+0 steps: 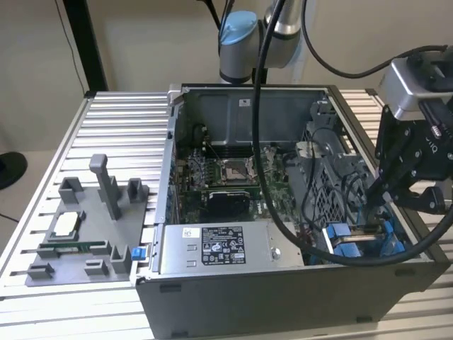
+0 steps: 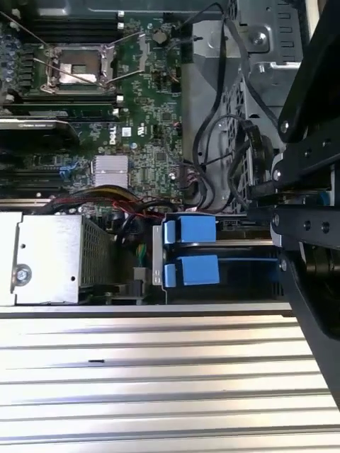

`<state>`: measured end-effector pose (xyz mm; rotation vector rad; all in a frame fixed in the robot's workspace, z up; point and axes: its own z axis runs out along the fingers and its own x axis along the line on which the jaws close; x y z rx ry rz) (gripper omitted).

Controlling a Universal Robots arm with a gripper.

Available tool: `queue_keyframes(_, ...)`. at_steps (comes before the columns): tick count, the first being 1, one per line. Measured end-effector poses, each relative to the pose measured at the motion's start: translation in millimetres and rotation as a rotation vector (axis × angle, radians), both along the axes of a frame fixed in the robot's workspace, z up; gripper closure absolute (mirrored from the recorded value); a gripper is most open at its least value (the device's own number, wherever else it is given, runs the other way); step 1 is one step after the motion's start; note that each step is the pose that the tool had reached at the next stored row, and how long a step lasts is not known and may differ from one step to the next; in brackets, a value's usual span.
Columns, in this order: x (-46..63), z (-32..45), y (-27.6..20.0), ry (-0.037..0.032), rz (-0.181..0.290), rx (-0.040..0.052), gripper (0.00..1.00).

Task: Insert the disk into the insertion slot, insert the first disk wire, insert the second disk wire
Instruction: 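Insert the second disk wire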

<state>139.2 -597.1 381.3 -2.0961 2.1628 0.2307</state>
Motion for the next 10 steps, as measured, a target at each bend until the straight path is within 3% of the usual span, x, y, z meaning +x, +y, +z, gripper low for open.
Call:
queue_keyframes(3,-7.9,-0.4,-0.6,-0.0373,0.0,-0.0035,1.0)
queue_keyframes(5,-13.2,-1.0,-0.9,-0.0569,0.0,-0.0052,1.0)
queue_keyframes(10,-25.2,-3.6,-1.0,-0.0962,0.0,-0.0069,1.0)
